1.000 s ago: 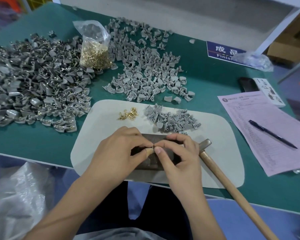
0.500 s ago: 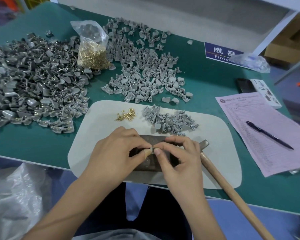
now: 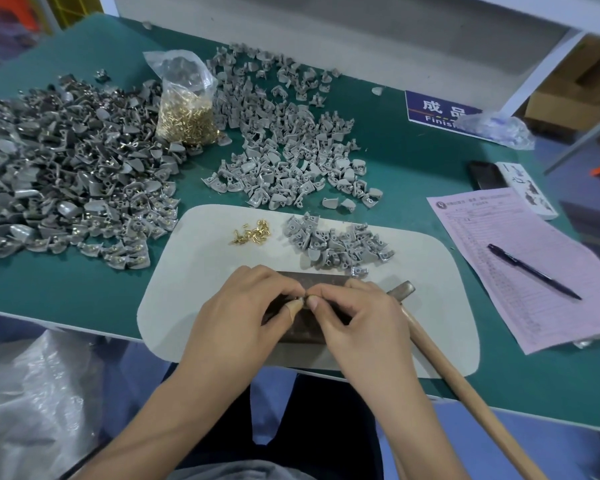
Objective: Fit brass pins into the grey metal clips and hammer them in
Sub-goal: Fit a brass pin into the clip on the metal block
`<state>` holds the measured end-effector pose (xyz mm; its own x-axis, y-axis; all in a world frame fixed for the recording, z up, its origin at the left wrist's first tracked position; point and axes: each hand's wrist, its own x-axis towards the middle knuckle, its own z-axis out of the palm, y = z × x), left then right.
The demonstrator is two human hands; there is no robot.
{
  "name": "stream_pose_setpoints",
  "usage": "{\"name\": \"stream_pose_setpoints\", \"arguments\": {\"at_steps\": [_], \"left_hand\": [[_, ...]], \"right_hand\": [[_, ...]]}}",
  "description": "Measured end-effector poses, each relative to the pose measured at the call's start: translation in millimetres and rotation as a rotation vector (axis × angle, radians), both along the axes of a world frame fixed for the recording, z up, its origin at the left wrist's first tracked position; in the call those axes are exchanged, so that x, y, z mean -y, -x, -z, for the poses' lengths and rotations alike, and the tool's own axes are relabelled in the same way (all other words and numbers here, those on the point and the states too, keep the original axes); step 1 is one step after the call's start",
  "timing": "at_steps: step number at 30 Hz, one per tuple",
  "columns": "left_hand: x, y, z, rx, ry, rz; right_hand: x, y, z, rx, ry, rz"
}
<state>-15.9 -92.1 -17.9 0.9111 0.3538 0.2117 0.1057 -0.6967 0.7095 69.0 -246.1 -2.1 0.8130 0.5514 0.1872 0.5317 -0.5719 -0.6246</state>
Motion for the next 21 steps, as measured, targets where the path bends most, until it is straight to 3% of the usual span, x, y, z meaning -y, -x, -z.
{"name": "stream_pose_setpoints", "arguments": {"at_steps": [6,9,12,15,17,21], "left_hand": [[-3,-2,-6,-0.073,0.021,0.006],[-4,-1,-11,-0.080,0.006,0.019],[-5,-2,-14,-0.094,-0.002,0.005],[-5,-2,-14,-0.108,-0.018,0.008],[-6,-2,-15,-0.121,-0.032,0.017],[-7,-5,-15,-0.133,-0.055,0.023]], "right_hand": [[1,1,10,0.007,-0.119,0.019],[6,4,11,-0.059,-0.283,0.022],[30,-2,12,-0.014,-0.377,0.172],[72,-12,23,0.155,-0.139,0.409],[95,-14,30,0.112,0.097,0.502],[108,-16,28,0.086,0.389,0.368]]}}
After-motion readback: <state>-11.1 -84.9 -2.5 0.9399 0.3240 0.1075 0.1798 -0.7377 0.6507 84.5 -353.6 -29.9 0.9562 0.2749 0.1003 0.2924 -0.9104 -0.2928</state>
